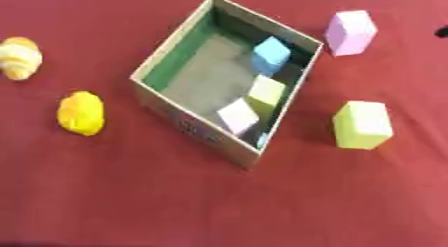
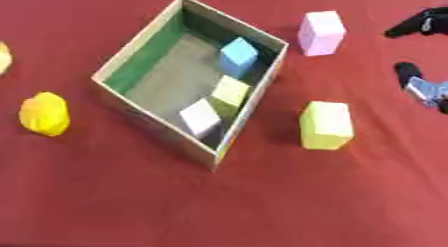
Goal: Pick up objects on the table and place them in the box.
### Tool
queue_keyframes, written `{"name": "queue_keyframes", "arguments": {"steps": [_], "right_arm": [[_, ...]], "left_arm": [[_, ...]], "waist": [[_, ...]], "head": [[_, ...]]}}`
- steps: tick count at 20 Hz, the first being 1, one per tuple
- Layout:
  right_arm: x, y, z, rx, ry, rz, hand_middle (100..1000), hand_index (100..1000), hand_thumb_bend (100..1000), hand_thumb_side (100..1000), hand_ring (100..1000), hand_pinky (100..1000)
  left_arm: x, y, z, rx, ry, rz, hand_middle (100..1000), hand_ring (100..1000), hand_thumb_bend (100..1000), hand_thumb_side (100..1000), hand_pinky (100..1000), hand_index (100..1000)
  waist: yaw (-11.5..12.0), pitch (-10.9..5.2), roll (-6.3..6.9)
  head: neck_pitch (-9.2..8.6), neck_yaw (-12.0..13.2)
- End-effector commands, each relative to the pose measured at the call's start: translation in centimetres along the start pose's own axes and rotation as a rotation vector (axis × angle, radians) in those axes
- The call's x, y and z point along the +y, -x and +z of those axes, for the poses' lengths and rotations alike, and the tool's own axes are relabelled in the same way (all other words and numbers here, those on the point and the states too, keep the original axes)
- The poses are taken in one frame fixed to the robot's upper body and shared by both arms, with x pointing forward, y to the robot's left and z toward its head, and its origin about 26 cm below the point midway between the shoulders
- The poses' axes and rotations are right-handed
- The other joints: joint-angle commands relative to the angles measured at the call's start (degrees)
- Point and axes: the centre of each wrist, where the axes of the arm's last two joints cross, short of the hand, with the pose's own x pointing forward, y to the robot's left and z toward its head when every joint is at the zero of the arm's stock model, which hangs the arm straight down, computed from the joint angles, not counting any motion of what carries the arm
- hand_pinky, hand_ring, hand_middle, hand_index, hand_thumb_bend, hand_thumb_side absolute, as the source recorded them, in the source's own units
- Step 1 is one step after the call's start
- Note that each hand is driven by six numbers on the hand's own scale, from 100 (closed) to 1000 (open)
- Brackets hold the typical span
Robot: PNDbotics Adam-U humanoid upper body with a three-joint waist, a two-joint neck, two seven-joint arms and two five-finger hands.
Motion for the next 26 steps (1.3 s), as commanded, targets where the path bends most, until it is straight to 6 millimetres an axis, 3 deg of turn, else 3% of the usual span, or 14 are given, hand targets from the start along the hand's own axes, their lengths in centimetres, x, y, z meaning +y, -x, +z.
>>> {"name": "queue_keyframes", "arguments": {"steps": [1,9,15,18,20,23,26], "right_arm": [[-1.1,-0.3,0.0,-0.011,0.018,0.025,794,878,100,554,871,865],[-0.7,-0.3,-0.1,-0.025,-0.005,0.030,791,877,100,553,868,862],[0.3,-0.4,-0.1,-0.014,-0.060,0.060,792,877,100,385,874,863],[0.9,-0.4,-0.2,-0.011,-0.109,0.058,790,879,100,122,881,867],[1.3,-0.5,-0.2,-0.016,-0.157,0.053,795,878,100,100,893,876],[1.5,-0.6,-0.4,-0.021,-0.203,0.034,790,871,239,100,895,879],[1.5,-0.7,-0.5,-0.016,-0.201,0.020,792,874,288,100,898,885]], "left_arm": [[0.1,-0.6,-0.6,-0.033,0.007,0.001,611,576,228,497,747,779],[0.1,-0.6,-0.6,-0.033,0.009,0.006,612,576,226,498,747,778],[-0.1,-0.7,-0.6,-0.035,0.013,0.012,612,576,226,498,747,778],[-0.1,-0.7,-0.7,-0.035,0.015,0.016,613,576,226,499,747,778],[-0.2,-0.7,-0.7,-0.036,0.018,0.019,613,576,226,498,747,778],[-0.3,-0.7,-0.7,-0.036,0.020,0.023,613,576,225,497,747,778],[-0.3,-0.7,-0.7,-0.035,0.020,0.025,613,576,224,497,747,778]], "waist": [[-0.01,-0.86,0.08],[0.23,-0.63,-0.01],[0.49,-0.50,-0.13],[0.66,-0.45,-0.20],[0.83,-0.43,-0.20],[1.05,-0.42,-0.20],[1.20,-0.39,-0.24]], "head": [[-0.34,0.07],[-0.41,-0.11],[-0.50,-0.40],[-0.60,-0.62],[-0.68,-0.79],[-0.82,-1.00],[-0.90,-1.13]]}}
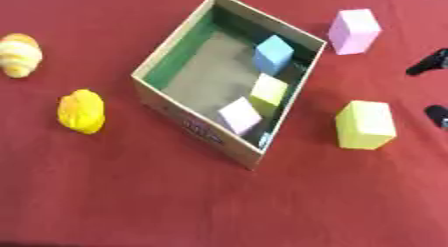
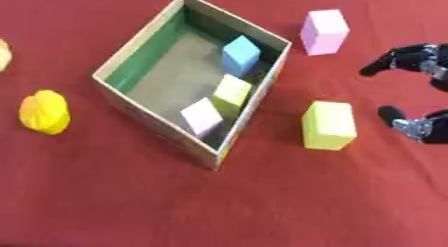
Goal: Pick up objects on the table and place them in the box.
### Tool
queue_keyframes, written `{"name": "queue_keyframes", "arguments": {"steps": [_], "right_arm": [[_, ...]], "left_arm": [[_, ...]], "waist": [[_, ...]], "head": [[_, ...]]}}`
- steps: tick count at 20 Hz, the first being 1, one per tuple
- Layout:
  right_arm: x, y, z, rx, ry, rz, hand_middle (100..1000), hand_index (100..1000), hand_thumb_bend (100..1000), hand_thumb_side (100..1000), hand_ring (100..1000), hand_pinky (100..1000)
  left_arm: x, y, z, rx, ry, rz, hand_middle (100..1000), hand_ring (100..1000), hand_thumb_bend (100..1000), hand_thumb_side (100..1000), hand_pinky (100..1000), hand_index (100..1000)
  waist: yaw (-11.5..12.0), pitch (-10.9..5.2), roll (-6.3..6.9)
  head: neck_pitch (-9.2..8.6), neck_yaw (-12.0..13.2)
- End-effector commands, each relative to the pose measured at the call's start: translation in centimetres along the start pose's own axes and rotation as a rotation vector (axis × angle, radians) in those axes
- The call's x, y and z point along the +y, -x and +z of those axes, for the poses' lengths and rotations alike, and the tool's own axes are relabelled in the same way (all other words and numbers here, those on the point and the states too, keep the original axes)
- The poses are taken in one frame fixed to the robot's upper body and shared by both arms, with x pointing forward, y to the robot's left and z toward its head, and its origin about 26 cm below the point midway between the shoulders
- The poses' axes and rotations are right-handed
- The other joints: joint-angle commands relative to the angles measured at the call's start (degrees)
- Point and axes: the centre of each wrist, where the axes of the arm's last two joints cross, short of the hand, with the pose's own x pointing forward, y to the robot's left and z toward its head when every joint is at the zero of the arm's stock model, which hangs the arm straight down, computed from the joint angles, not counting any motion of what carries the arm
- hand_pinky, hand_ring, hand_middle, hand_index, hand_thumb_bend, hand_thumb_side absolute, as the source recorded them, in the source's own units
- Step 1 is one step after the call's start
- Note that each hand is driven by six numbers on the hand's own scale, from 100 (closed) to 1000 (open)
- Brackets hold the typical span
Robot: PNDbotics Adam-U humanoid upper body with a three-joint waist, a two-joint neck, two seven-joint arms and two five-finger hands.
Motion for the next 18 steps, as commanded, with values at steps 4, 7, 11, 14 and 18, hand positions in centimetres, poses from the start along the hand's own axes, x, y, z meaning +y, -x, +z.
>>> {"name": "queue_keyframes", "arguments": {"steps": [4,7,11,14,18], "right_arm": [[-0.99,-0.39,0.05,0.022,-0.007,0.023,786,873,315,100,893,881],[-0.98,-0.43,0.00,0.034,0.005,0.024,786,873,333,100,892,881],[-0.79,-0.50,-0.12,0.054,0.005,0.022,785,874,324,100,890,879],[-0.66,-0.61,-0.29,0.084,0.000,-0.006,784,878,292,100,891,879],[-0.21,-0.82,-0.62,0.120,-0.017,-0.051,796,887,278,100,899,881]], "left_arm": [[-0.04,-0.62,-0.52,-0.028,0.011,0.012,613,576,222,496,747,778],[-0.05,-0.62,-0.52,-0.028,0.011,0.013,613,575,221,498,746,778],[-0.11,-0.63,-0.52,-0.028,0.013,0.017,613,575,220,499,746,778],[-0.14,-0.63,-0.51,-0.027,0.013,0.019,613,574,219,499,746,777],[-0.24,-0.65,-0.51,-0.026,0.015,0.025,613,574,218,500,746,777]], "waist": [[0.23,-0.78,0.02],[0.35,-0.67,-0.05],[0.58,-0.51,-0.11],[0.80,-0.44,-0.09],[1.19,-0.25,-0.08]], "head": [[-0.61,-0.35],[-0.61,-0.39],[-0.59,-0.49],[-0.56,-0.70],[-0.57,-0.97]]}}
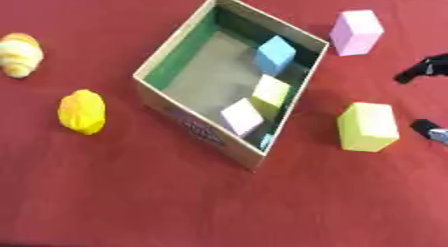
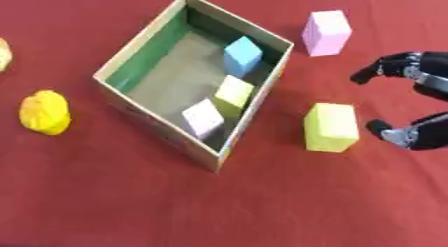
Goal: Pick up objects on the table and place them in the box.
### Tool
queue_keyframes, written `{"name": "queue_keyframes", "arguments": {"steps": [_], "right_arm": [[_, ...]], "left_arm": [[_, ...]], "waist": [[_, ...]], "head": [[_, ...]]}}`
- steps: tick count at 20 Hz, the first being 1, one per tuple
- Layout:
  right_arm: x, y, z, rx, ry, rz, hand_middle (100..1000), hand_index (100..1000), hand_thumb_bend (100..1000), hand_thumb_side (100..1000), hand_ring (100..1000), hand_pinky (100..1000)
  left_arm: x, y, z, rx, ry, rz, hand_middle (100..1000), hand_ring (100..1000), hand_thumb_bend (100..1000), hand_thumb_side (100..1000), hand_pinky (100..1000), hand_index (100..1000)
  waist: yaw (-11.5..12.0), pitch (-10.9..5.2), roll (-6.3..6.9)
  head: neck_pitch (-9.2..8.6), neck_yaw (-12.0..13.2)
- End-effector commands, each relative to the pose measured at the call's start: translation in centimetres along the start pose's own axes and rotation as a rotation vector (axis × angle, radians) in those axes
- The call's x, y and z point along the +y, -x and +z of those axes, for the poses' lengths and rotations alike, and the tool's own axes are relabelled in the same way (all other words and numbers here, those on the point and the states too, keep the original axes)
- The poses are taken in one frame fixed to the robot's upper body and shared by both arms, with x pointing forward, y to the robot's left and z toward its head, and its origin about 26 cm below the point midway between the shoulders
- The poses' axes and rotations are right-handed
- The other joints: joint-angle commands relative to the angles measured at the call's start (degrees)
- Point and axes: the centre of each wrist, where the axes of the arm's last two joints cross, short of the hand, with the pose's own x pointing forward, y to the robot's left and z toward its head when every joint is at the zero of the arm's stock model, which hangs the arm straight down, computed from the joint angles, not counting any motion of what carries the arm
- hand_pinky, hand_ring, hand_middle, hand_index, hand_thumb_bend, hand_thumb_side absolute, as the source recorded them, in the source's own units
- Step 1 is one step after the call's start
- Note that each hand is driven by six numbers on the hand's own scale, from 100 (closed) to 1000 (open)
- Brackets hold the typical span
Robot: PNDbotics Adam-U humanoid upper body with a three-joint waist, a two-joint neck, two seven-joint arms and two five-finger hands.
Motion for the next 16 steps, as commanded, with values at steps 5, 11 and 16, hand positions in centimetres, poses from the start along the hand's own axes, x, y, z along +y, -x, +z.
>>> {"name": "queue_keyframes", "arguments": {"steps": [5,11,16], "right_arm": [[-0.3,-0.6,-0.2,0.042,-0.048,-0.009,799,888,260,100,900,880],[0.3,-1.0,-0.8,0.061,-0.077,-0.007,811,891,270,100,908,884],[0.5,-1.2,-1.1,0.091,-0.071,0.013,825,894,310,100,917,887]], "left_arm": [[0.0,-0.6,-0.4,-0.024,0.009,0.014,613,573,216,502,746,777],[-0.2,-0.6,-0.4,-0.023,0.010,0.023,613,572,214,504,746,777],[-0.2,-0.6,-0.4,-0.023,0.011,0.028,613,571,212,505,746,776]], "waist": [[0.41,-0.71,0.11],[0.99,-0.10,0.09],[1.29,0.46,0.15]], "head": [[-0.43,-0.47],[-0.50,-0.91],[-0.57,-1.11]]}}
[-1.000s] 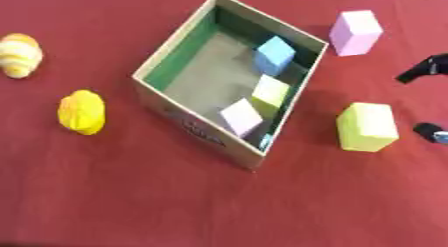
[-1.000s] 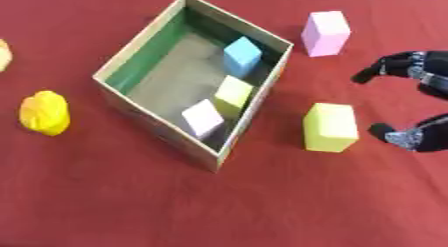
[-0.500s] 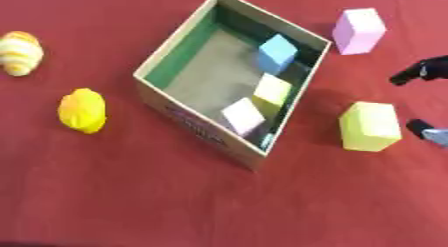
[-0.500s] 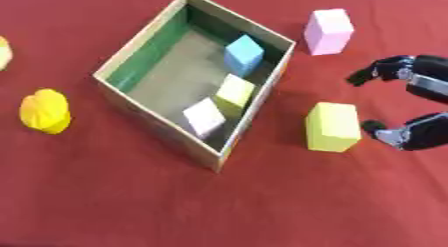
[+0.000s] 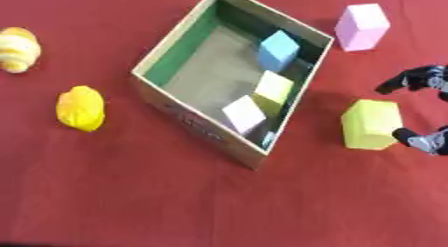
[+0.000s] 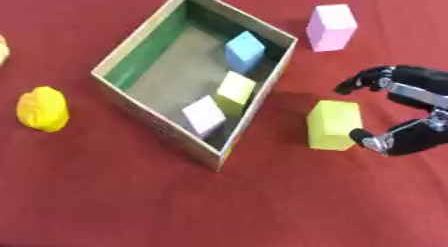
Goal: Pick up objects on the table and place them in the box.
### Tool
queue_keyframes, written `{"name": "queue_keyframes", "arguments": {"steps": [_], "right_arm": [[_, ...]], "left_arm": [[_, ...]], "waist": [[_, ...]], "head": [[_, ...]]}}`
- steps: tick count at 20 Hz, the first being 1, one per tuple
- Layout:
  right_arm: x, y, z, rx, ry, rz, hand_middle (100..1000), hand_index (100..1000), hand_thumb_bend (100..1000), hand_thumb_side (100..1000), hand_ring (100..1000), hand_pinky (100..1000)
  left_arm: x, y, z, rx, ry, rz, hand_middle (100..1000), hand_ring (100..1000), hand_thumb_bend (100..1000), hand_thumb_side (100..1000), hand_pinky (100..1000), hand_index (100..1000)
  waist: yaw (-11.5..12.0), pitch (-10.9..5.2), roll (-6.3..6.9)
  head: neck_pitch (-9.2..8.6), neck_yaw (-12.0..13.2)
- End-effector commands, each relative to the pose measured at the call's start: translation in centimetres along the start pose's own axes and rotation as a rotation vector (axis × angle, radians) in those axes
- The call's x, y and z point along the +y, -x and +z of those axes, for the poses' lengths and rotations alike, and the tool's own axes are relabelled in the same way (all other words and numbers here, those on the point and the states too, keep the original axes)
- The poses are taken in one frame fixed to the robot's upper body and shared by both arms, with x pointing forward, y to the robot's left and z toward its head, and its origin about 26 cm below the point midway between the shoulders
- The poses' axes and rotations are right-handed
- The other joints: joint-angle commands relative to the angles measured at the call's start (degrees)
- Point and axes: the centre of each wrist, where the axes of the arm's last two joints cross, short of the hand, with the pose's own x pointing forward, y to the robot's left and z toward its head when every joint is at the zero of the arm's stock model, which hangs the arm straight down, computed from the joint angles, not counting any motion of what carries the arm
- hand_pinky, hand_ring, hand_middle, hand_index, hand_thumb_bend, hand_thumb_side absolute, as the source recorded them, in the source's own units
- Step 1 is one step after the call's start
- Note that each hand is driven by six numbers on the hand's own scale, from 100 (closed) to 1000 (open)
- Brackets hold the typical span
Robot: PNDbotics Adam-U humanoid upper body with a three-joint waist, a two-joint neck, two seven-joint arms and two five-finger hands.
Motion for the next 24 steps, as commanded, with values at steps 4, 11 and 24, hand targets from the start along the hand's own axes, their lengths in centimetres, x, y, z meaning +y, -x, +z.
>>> {"name": "queue_keyframes", "arguments": {"steps": [4,11,24], "right_arm": [[-0.51,-0.44,0.00,0.031,0.018,0.063,830,895,324,100,920,888],[-0.19,-0.68,-0.30,0.053,0.011,0.087,829,895,332,100,920,886],[-0.89,-0.75,-0.25,0.028,0.071,0.072,617,777,216,100,836,845]], "left_arm": [[0.01,-0.59,-0.50,-0.028,0.005,0.013,612,570,209,508,745,776],[-0.07,-0.62,-0.54,-0.028,0.005,0.025,610,567,206,513,745,775],[-0.08,-0.65,-0.60,-0.029,0.006,0.029,610,567,204,514,746,774]], "waist": [[0.28,-0.34,0.16],[0.61,0.81,0.23],[0.06,1.19,0.48]], "head": [[-0.64,-0.35],[-0.84,-0.44],[-0.63,-0.16]]}}
